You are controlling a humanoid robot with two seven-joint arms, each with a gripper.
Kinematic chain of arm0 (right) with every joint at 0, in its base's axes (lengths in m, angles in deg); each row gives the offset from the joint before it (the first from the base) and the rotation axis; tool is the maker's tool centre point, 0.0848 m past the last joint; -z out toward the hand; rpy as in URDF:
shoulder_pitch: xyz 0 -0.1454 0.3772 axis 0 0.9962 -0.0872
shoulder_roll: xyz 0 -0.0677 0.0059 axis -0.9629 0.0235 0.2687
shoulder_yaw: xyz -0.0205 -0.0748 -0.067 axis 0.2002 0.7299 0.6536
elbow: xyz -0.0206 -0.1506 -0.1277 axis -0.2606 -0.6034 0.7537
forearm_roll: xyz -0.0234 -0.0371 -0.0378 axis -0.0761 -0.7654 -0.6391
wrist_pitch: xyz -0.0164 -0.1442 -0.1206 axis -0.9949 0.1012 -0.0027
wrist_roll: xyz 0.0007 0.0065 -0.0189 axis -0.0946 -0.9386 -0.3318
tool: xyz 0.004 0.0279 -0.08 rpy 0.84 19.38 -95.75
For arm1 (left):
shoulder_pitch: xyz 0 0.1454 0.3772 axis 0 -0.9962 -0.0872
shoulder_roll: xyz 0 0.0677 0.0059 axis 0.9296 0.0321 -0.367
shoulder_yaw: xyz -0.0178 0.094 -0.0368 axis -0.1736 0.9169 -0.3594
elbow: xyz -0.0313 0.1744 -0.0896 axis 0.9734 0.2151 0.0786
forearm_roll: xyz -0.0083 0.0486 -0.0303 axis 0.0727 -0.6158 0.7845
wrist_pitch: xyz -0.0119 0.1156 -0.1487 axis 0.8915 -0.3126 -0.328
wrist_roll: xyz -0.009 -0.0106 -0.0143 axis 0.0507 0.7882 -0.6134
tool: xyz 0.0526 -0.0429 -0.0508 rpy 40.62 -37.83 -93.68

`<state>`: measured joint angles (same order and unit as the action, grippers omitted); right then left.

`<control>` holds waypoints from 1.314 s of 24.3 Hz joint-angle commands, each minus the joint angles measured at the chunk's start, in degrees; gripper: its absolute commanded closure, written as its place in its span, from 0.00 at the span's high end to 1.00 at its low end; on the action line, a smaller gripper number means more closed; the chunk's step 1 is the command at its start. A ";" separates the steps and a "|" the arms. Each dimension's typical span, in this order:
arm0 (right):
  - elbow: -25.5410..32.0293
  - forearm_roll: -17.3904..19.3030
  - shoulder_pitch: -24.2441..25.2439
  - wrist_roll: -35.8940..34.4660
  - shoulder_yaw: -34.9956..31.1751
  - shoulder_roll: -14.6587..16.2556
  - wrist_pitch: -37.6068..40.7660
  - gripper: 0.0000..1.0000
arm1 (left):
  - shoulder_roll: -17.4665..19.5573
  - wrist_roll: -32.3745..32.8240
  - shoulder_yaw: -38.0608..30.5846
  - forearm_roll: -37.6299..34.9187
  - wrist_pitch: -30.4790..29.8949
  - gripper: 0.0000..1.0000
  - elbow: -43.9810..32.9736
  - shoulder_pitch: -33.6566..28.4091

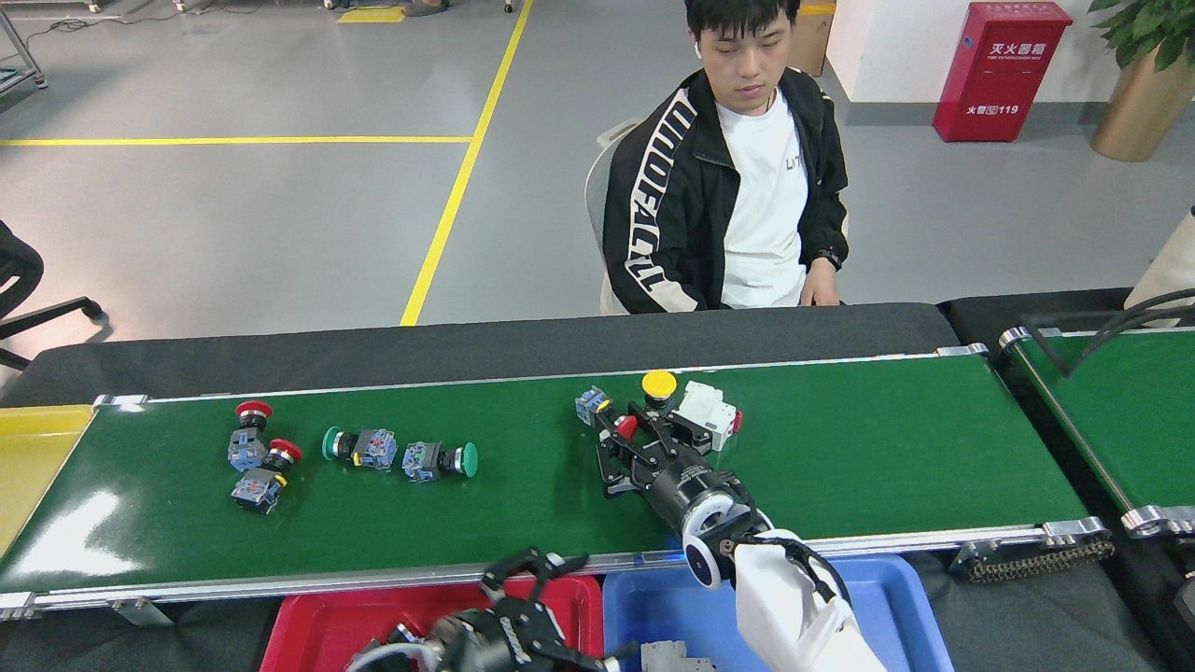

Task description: Pick switch part from conveyor to tray

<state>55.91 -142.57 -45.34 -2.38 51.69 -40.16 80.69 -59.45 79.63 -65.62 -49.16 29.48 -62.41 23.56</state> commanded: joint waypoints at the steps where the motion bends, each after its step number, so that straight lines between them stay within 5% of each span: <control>1: 7.49 4.47 2.18 1.26 -0.94 5.20 4.26 0.05 | 2.12 -0.49 -6.76 2.86 -0.14 1.00 -0.86 -0.36; 5: 18.03 12.73 11.58 1.17 -5.42 17.95 13.84 0.07 | 2.29 -0.49 -20.56 6.11 -0.14 1.00 -0.60 -2.21; 7: 21.37 15.54 18.79 1.08 -11.14 21.73 21.84 0.07 | 0.98 -0.41 -28.74 6.28 -0.14 1.00 -1.04 -4.58; 10: 22.34 15.45 26.96 0.99 -18.16 22.25 33.69 0.07 | -3.77 -0.41 -36.20 6.28 1.35 1.00 -2.79 -8.71; 13: 22.78 15.02 28.02 1.17 -18.78 21.64 33.97 0.08 | -4.91 -0.49 -36.91 6.28 9.78 0.99 -4.20 -12.93; 17: 23.13 10.09 27.05 3.81 -17.20 13.73 33.97 0.11 | -4.47 -0.49 -35.15 5.67 17.44 0.99 -4.46 -12.40; 22: 21.90 -4.76 26.53 4.77 -11.58 -0.34 33.97 0.18 | -1.31 -0.49 -30.58 2.77 23.15 0.99 1.25 -6.07; 23: 21.28 -7.31 26.35 4.86 -10.70 -3.41 33.97 0.28 | -0.34 -0.49 -30.67 2.42 23.41 0.99 2.92 -5.19; 24: 21.11 -9.59 26.35 5.12 -9.91 -6.13 33.35 0.69 | 0.71 -0.67 -30.58 2.42 24.38 0.99 4.67 -4.14; 25: 21.11 -11.18 26.35 5.39 -9.38 -7.89 31.33 1.00 | 1.77 -0.93 -30.58 2.42 25.44 0.99 6.35 -3.26; 32: 20.41 -11.09 23.80 6.00 -9.03 -9.56 27.11 0.99 | 11.08 -7.52 -29.26 2.24 28.95 0.99 23.75 4.30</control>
<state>75.81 -153.89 -20.60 3.80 42.84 -49.16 108.53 -49.51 74.22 -94.98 -46.78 57.70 -39.40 26.81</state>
